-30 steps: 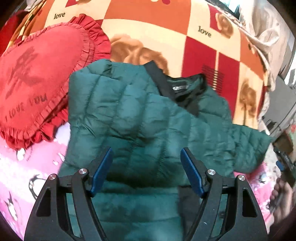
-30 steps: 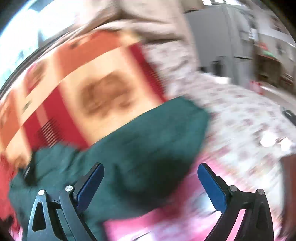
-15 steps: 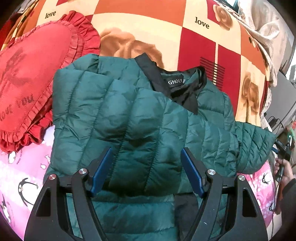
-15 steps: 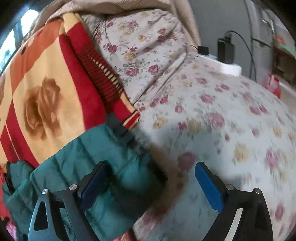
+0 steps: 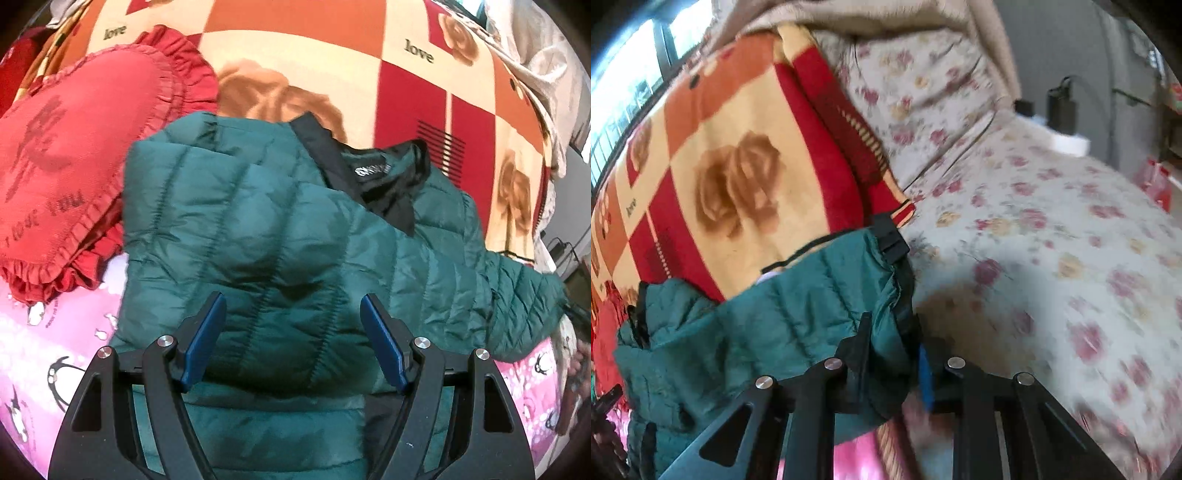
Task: Fold large clothes
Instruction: 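Grasp the cuff of the other jacket sleeve with the right tool, then lift the held sleeve and fold it across the jacket body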
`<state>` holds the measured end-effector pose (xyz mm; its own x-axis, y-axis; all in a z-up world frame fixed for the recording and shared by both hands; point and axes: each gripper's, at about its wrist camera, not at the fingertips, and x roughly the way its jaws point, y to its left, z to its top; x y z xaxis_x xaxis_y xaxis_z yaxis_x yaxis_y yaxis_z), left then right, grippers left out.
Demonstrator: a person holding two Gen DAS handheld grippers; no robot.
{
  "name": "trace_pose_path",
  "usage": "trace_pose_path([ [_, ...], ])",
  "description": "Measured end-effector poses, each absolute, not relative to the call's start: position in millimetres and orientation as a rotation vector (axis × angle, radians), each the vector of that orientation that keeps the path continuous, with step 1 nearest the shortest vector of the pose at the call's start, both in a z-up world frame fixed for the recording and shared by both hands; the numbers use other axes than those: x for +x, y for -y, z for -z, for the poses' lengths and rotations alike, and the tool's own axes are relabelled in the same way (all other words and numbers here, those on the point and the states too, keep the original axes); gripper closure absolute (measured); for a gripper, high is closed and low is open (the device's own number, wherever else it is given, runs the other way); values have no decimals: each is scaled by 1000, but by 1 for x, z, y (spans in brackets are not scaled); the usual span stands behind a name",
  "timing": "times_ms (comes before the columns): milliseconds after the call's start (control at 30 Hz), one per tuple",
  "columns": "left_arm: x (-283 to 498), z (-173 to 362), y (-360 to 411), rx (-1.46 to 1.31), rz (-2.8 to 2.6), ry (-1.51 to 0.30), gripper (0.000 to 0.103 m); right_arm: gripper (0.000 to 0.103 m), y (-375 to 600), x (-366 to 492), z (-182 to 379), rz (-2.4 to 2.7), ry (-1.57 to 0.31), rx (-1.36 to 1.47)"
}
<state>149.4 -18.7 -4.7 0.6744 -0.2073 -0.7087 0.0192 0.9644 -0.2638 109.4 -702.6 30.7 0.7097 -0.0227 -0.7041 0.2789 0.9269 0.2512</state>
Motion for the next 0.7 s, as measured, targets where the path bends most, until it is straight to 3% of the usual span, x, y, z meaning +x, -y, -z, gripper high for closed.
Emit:
trace_pose_path([
  [400, 123, -2, -23, -330, 87, -846, 28, 85, 545, 0, -84, 12, -568, 494],
  [700, 106, -11, -39, -382, 92, -832, 28, 86, 393, 51, -42, -232, -590, 558],
])
